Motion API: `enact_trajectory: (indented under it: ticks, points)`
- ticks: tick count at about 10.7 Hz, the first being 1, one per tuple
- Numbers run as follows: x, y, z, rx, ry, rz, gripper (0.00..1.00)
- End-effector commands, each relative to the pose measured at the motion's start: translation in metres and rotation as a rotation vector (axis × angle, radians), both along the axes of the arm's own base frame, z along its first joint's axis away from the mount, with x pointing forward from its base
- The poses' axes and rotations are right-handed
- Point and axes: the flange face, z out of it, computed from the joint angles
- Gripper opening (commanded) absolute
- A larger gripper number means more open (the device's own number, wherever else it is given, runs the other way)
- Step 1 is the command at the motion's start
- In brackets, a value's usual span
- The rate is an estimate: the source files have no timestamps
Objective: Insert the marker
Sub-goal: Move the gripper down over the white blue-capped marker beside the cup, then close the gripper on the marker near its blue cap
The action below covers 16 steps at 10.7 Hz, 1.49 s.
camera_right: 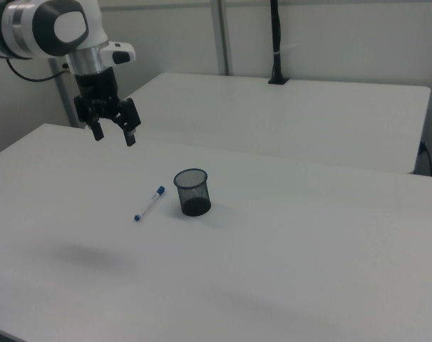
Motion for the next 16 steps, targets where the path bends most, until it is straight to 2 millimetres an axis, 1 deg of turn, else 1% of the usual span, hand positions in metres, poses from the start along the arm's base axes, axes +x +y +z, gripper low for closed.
enact_trajectory:
  ticks: [1, 2, 3, 4, 7, 8, 9, 11, 12, 13, 14, 15, 16]
  points:
    - [0.023, 0.009, -0.025, -0.005, -0.057, 0.039, 1.0]
    - [0.032, 0.015, -0.037, -0.003, -0.069, 0.048, 1.0]
    - [0.044, 0.024, -0.059, -0.003, -0.074, 0.062, 1.0]
    - [0.053, 0.041, -0.076, -0.005, -0.085, 0.089, 1.0]
    - [0.08, 0.068, -0.138, -0.065, -0.119, 0.157, 1.0]
    - [0.085, 0.074, -0.155, -0.067, -0.123, 0.166, 1.0]
    - [0.091, 0.076, -0.167, -0.062, -0.137, 0.155, 1.0]
    - [0.102, 0.082, -0.194, -0.045, -0.177, 0.093, 1.0]
    - [0.11, 0.087, -0.201, -0.04, -0.2, 0.062, 0.96]
    - [0.114, 0.088, -0.215, -0.054, -0.197, 0.036, 0.91]
    - [0.117, 0.092, -0.227, -0.051, -0.208, 0.008, 0.84]
    - [0.119, 0.104, -0.235, -0.034, -0.24, -0.022, 0.82]
    - [0.121, 0.11, -0.246, -0.04, -0.256, -0.039, 0.77]
